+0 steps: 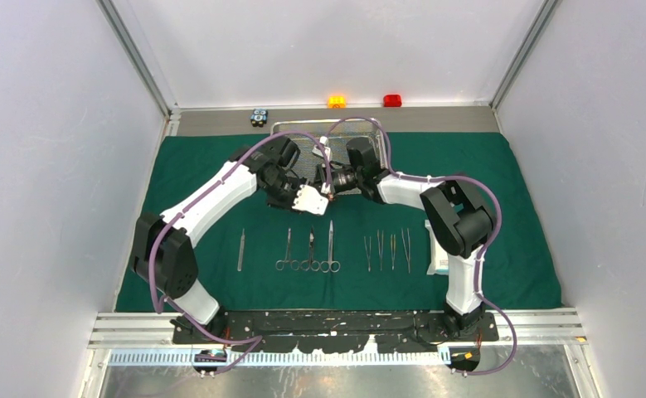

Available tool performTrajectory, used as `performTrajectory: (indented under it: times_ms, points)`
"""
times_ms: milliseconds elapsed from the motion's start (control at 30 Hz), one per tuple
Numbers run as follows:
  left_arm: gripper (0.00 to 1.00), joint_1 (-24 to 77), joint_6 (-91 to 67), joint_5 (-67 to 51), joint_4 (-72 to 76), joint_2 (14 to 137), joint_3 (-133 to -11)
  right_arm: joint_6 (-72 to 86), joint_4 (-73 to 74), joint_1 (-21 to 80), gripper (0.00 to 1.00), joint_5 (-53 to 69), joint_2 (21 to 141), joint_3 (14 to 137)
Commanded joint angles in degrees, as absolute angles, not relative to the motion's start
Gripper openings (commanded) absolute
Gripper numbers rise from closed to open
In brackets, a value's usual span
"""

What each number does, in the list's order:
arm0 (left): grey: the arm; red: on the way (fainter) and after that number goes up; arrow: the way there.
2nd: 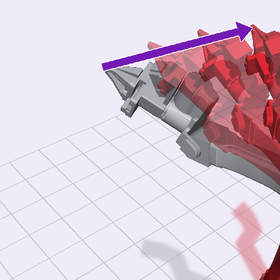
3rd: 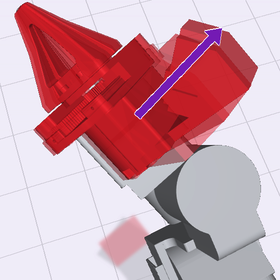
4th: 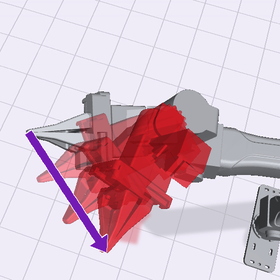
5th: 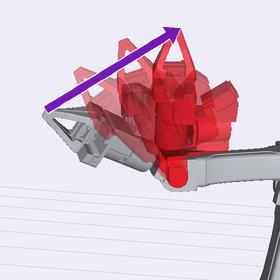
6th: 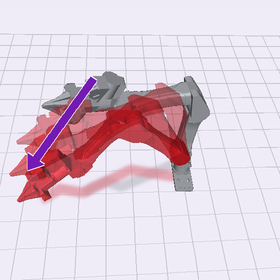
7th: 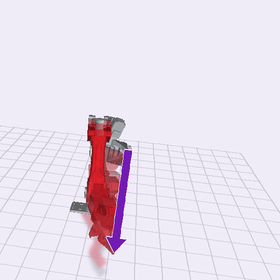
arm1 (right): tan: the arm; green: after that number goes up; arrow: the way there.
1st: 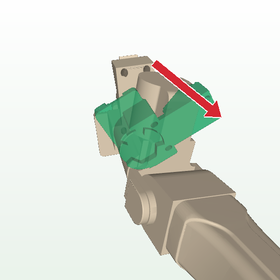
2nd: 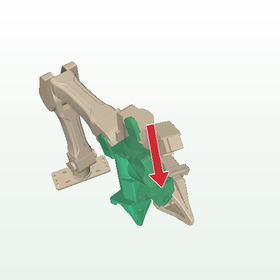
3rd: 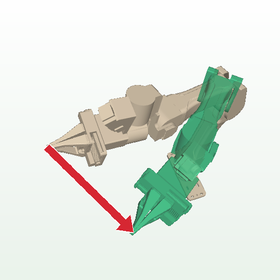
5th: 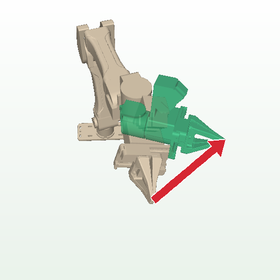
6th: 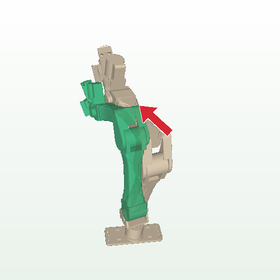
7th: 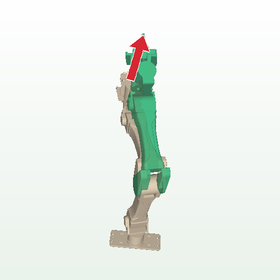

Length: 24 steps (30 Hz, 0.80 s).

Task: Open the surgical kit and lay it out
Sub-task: Place the medical item in the surgical kit.

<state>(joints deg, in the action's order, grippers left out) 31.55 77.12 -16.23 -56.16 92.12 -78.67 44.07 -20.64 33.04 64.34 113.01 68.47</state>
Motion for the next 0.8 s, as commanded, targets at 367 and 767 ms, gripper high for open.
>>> performTrajectory:
  times_ms: [367,767]
  points:
    - [0.26,32.4,77.0,-15.1,-55.3,89.6,-78.8,44.2,-23.6,33.2,0.01,65.5,114.2,69.1]
    - [0.00,32.5,65.3,-11.1,-53.1,87.3,-75.8,42.1,-20.7,32.4,0.18,64.5,113.2,69.2]
